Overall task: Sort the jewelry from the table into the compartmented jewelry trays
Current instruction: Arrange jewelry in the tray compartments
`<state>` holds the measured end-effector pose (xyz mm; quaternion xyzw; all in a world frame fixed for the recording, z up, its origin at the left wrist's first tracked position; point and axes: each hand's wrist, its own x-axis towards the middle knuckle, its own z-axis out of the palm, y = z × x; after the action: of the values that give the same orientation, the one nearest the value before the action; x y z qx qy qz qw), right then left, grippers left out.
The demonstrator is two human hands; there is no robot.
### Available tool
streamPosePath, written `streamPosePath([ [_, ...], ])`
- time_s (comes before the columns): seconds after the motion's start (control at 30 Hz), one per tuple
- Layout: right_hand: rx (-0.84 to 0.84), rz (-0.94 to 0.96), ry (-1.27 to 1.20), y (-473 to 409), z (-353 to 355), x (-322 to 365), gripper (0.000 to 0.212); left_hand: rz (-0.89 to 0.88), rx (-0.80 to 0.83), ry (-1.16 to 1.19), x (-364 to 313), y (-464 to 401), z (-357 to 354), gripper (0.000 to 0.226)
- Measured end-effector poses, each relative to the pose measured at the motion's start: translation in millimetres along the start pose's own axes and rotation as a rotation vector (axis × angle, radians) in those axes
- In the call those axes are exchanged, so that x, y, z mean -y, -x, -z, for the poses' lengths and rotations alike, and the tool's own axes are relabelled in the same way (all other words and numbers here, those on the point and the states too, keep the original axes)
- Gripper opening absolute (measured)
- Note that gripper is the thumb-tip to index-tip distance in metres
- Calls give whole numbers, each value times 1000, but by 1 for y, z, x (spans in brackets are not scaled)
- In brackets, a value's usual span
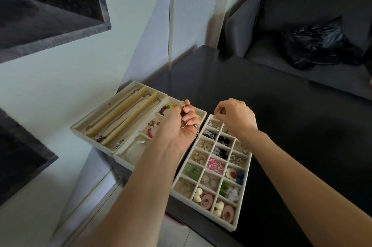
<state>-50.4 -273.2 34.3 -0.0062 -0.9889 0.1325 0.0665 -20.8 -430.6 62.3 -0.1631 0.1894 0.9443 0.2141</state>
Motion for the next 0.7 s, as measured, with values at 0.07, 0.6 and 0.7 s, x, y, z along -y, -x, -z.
streamPosePath([
  [0.07, -10, -3, 22, -2, 3, 0, 12, -13, -21, -14, 0, 0, -1, 37],
  [0.6, 96, -4, 140, -6, -17, 8, 16, 9, 38, 13, 1, -2, 0, 38],
  [0.7, 103, 21, 156, -6, -17, 7, 15, 1, 30, 9, 0, -1, -1, 37],
])
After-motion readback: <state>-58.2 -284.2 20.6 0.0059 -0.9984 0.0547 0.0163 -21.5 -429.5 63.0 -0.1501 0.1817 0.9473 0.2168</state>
